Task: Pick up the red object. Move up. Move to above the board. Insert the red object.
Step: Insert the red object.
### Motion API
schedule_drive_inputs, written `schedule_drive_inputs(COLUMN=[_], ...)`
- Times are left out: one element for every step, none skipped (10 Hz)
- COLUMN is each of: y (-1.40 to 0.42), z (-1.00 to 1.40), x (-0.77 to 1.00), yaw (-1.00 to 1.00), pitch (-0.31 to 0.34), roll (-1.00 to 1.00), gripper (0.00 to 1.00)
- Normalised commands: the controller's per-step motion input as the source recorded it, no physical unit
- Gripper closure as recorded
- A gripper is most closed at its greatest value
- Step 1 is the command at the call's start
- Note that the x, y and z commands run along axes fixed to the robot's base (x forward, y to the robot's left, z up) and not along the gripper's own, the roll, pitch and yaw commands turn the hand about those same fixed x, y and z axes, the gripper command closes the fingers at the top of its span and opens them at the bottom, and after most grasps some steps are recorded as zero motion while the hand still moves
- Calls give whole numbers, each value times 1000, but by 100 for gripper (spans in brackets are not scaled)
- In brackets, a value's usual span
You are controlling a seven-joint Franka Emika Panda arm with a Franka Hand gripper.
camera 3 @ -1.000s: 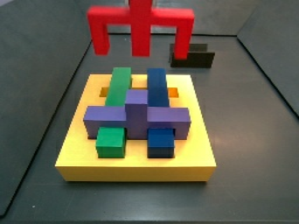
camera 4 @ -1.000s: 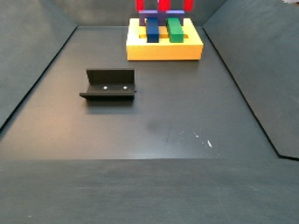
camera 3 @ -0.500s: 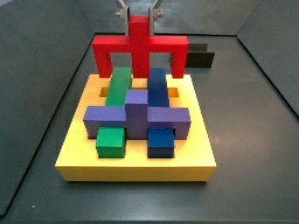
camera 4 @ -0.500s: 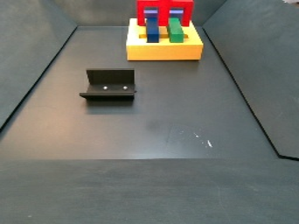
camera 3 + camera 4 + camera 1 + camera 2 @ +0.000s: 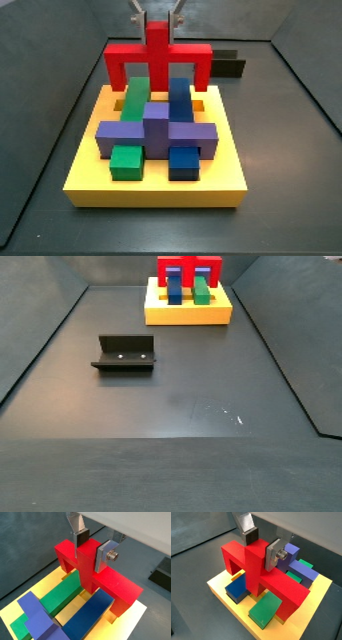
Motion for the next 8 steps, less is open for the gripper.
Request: schedule_drive_inputs(y=[0,0,0,-6,-26,-57,-100,-106], z=[-200,-169,-157,-146,-157,-160,-171,-174], x=[114,0,0,3,23,66,20,0], yaw=[91,86,77,40,57,69,66,60], pitch=[0,-6,-9,-14,-16,-83,-141,-157], roll=[54,64,57,69,126,229,279,294], gripper=[100,100,100,100,100,100,100,100])
